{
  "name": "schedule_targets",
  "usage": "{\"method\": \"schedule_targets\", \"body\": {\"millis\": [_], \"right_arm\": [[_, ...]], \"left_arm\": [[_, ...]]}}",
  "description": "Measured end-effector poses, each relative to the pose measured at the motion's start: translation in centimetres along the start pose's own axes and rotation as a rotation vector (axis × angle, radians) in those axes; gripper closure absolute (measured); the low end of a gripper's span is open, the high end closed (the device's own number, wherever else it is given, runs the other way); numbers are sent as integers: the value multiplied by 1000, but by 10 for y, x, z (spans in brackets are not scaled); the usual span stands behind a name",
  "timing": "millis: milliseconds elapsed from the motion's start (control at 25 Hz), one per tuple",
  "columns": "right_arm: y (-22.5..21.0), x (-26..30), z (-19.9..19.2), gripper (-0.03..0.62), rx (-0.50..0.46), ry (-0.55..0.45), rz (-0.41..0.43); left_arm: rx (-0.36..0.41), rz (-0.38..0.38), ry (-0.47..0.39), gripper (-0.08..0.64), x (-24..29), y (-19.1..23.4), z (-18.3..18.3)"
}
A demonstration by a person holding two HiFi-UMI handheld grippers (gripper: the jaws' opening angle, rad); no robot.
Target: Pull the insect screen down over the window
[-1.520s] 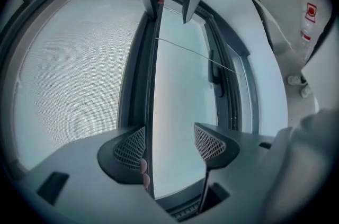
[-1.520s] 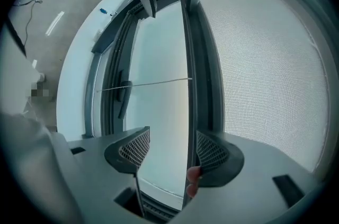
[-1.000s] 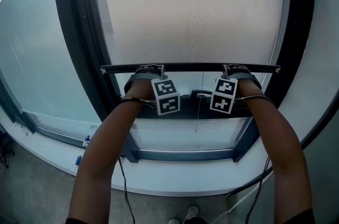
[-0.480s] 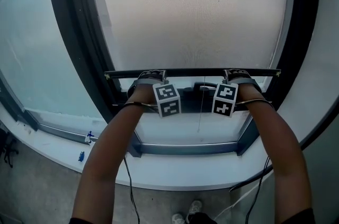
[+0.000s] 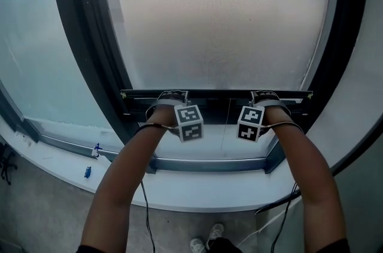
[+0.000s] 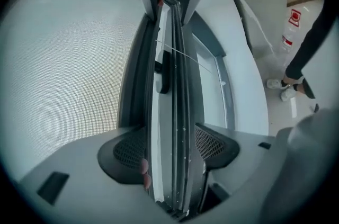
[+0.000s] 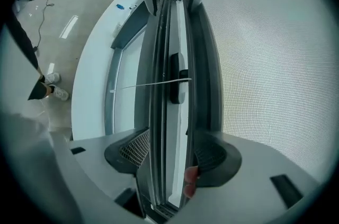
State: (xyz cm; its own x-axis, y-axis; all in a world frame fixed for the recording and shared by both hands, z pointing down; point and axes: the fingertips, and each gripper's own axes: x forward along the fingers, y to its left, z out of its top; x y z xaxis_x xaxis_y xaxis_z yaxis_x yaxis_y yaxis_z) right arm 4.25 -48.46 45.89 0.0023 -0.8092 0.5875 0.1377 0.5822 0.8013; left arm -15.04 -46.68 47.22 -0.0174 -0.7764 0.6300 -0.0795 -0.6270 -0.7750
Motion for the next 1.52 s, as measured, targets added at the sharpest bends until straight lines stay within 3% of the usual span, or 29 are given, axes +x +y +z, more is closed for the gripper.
{"method": "schedule_targets", "body": {"millis": [360, 1040, 1200, 1520], "right_arm": [[47, 31, 6, 334, -16, 17, 69], [62, 36, 7, 334, 0, -26, 49], [61, 38, 6, 334, 8, -11, 42], [60, 38, 11, 334, 41, -8, 48]], "left_arm": [[27, -66, 23, 270, 36, -46, -3], [5, -57, 17, 279, 37, -59, -2], [26, -26, 34, 279, 42, -57, -2], [41, -47, 37, 279, 41, -56, -7]]}}
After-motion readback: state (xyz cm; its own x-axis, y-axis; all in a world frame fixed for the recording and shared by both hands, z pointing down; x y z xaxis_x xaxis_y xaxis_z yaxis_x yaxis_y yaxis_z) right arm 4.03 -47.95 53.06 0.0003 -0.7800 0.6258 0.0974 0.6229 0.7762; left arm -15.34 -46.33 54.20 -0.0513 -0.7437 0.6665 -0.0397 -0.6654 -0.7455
